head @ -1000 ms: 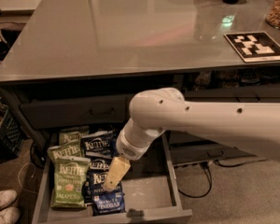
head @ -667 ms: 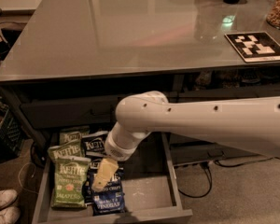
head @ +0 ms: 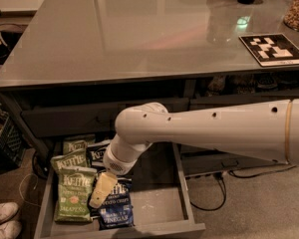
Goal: Pick green jalapeno chip bag from middle drawer and place on counter
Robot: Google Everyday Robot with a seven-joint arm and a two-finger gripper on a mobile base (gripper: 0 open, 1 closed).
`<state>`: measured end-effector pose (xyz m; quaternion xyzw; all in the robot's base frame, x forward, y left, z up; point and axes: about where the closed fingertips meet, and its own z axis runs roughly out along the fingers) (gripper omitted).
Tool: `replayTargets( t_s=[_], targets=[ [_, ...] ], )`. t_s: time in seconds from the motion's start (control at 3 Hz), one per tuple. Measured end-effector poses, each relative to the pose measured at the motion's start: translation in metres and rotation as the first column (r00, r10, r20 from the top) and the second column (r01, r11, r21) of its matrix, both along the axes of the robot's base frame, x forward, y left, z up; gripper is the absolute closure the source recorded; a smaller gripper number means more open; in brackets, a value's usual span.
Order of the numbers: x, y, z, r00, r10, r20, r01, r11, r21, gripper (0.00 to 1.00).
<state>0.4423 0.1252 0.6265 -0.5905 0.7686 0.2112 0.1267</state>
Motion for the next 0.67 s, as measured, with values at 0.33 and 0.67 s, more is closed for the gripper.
replayTargets(
  t_s=[0.33, 0.67],
  targets=[
    [-0.001, 0.016, -0.015, 0.9999, 0.007, 0.009, -0.007, 1.0, 0.015, 0.0],
    [0.011, 0.046, -0.039, 0.9996, -0.005, 0.028, 0.004, 1.0, 0.021, 0.0]
  ],
)
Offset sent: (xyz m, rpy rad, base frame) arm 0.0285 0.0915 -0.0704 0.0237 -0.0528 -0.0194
